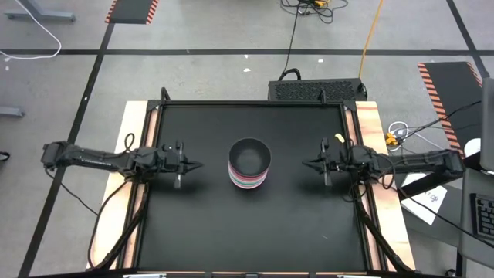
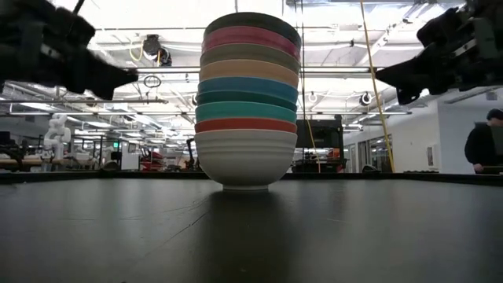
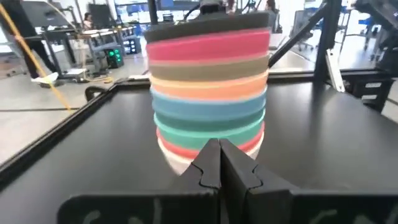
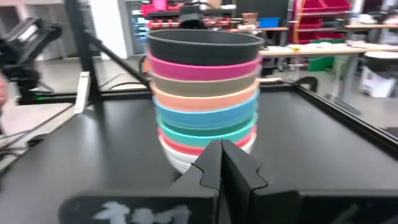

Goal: Nest bowls inside each other
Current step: Return to Home Position

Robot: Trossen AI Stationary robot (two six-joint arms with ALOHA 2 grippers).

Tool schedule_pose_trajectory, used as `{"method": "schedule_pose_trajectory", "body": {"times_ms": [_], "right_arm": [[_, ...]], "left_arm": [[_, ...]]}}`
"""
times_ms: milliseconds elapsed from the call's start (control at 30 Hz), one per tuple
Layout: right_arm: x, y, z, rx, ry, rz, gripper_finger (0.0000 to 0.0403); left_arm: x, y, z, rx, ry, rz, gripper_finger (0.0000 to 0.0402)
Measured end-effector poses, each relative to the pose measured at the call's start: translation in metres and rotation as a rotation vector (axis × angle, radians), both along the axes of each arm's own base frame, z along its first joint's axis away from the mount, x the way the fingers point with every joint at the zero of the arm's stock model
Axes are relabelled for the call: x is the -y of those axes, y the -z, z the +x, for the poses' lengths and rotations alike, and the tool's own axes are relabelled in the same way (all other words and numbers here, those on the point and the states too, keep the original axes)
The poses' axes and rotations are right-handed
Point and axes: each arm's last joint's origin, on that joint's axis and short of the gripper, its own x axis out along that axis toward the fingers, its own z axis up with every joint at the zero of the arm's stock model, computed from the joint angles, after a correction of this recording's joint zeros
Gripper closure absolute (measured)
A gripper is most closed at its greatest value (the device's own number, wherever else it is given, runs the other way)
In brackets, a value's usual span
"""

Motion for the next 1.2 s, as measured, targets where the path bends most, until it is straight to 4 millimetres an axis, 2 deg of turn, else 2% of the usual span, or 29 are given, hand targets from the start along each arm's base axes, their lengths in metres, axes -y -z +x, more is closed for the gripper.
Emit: {"method": "schedule_pose_trajectory", "body": {"times_ms": [167, 500, 733, 900, 1033, 1200], "right_arm": [[0.008, 0.004, 0.0, -0.04, 0.08, 0.022, 0.0403], [0.017, 0.006, -0.001, -0.061, 0.152, 0.019, 0.0403], [0.022, 0.0, -0.002, 0.009, 0.195, 0.046, 0.0403], [0.027, -0.006, -0.003, 0.069, 0.238, 0.004, 0.0403], [0.035, -0.007, -0.005, 0.076, 0.3, -0.003, 0.0403], [0.041, -0.007, -0.008, 0.083, 0.324, 0.032, 0.0403]], "left_arm": [[-0.001, 0.012, -0.004, -0.078, -0.027, -0.012, 0.04], [-0.003, 0.024, -0.007, -0.215, -0.059, 0.137, 0.04], [-0.006, 0.017, -0.008, -0.184, -0.085, 0.185, 0.04], [-0.011, 0.016, -0.01, -0.18, -0.113, 0.191, 0.0394], [-0.011, 0.013, -0.011, -0.139, -0.031, 0.185, 0.0399], [-0.012, -0.002, -0.011, -0.147, -0.008, 0.166, 0.04]]}}
